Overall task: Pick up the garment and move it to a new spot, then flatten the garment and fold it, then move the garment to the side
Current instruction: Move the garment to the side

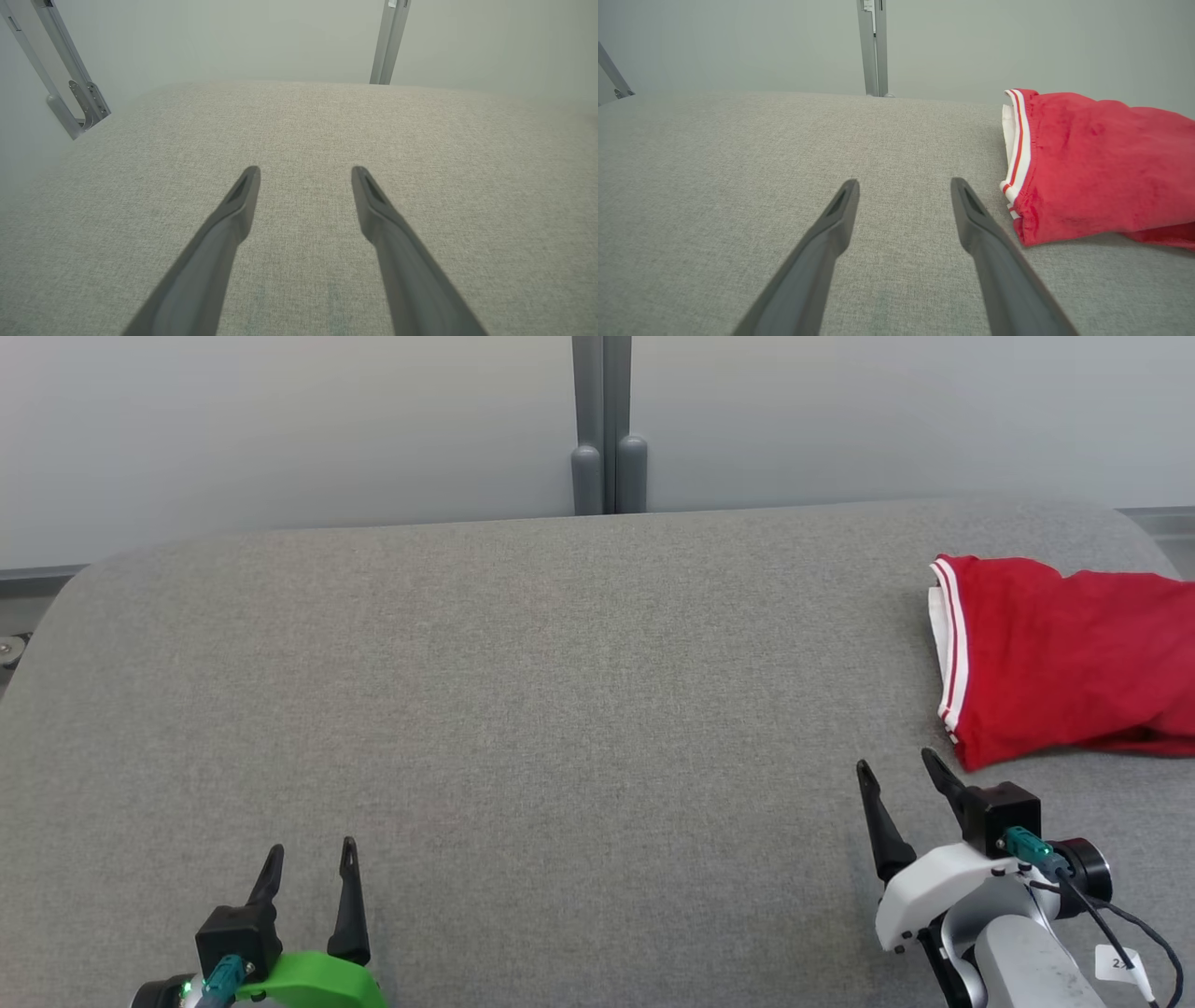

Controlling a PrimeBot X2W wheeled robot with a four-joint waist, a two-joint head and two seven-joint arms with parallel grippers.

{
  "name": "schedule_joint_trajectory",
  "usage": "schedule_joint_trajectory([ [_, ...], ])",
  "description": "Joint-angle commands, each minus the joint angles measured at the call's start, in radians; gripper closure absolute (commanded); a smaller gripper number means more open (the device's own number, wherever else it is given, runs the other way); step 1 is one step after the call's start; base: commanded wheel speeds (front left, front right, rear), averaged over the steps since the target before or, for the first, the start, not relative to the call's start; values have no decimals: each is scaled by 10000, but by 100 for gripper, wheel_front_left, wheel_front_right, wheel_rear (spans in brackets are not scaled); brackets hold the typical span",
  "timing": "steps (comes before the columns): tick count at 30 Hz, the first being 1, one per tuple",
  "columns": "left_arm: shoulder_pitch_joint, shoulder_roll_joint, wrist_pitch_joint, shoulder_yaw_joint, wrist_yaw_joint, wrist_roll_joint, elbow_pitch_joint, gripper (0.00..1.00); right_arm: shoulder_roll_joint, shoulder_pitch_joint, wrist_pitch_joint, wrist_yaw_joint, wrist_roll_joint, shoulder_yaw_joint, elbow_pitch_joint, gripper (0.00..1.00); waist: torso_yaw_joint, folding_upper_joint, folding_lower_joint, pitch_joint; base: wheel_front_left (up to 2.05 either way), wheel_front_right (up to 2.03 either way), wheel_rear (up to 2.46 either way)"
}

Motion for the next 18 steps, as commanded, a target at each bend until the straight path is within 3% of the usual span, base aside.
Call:
schedule_joint_trajectory([
  [1,119,40,8,46,-12,63,30,0,24,89,-24,-19,-87,56,54,0,-40,0,0,-61,0,0,0],
  [18,179,42,8,221,-175,-35,145,0,145,482,-24,-17,225,222,-580,0,-154,0,0,-236,0,0,0],
])
